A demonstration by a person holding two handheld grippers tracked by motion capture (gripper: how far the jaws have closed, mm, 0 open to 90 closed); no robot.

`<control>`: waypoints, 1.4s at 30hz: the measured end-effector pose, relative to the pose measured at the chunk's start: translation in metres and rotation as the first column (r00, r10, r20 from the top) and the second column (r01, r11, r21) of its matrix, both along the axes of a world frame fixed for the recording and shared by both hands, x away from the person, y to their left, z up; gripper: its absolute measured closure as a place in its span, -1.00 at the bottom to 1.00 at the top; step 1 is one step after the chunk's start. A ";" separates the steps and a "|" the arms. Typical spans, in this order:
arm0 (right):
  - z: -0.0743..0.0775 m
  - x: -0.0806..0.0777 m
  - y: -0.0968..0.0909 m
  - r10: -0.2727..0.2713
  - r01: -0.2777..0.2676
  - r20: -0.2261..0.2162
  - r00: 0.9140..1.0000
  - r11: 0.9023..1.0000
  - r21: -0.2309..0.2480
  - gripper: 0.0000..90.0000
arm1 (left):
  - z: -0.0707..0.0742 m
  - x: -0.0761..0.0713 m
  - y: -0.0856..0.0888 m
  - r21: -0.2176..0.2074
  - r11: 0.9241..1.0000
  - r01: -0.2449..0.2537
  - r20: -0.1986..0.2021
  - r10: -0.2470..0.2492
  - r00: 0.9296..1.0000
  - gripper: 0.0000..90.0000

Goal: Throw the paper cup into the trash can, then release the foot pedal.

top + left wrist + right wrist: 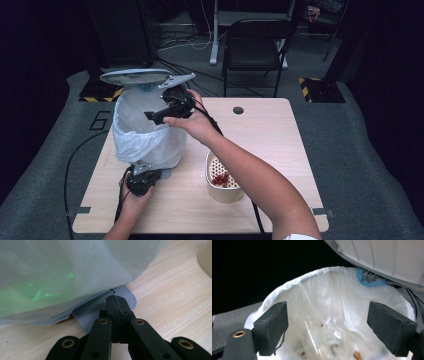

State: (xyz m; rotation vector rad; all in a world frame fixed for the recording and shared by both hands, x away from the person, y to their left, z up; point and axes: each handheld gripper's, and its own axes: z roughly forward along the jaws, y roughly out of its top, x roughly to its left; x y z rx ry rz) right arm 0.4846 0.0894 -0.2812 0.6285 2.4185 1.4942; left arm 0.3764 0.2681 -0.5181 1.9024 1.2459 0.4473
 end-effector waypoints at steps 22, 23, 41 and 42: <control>-0.001 -0.029 -0.137 -0.176 0.177 0.074 0.982 0.984 -0.010 -0.54 | 0.005 0.000 -0.002 -0.006 1.000 0.026 0.001 -0.026 1.000 0.81; -0.002 -0.030 -0.141 -0.184 0.185 0.077 0.980 0.983 -0.008 -0.53 | 0.005 0.000 -0.002 -0.006 1.000 0.024 0.004 -0.024 1.000 0.81; -0.044 -0.056 -0.226 -0.365 0.364 0.054 0.929 0.931 0.024 -0.50 | 0.009 -0.002 -0.005 -0.004 1.000 0.028 -0.013 -0.028 1.000 0.71; -0.047 -0.057 -0.229 -0.370 0.369 0.056 0.927 0.929 0.025 -0.50 | 0.010 -0.002 -0.005 0.001 1.000 0.030 -0.011 -0.030 0.999 0.69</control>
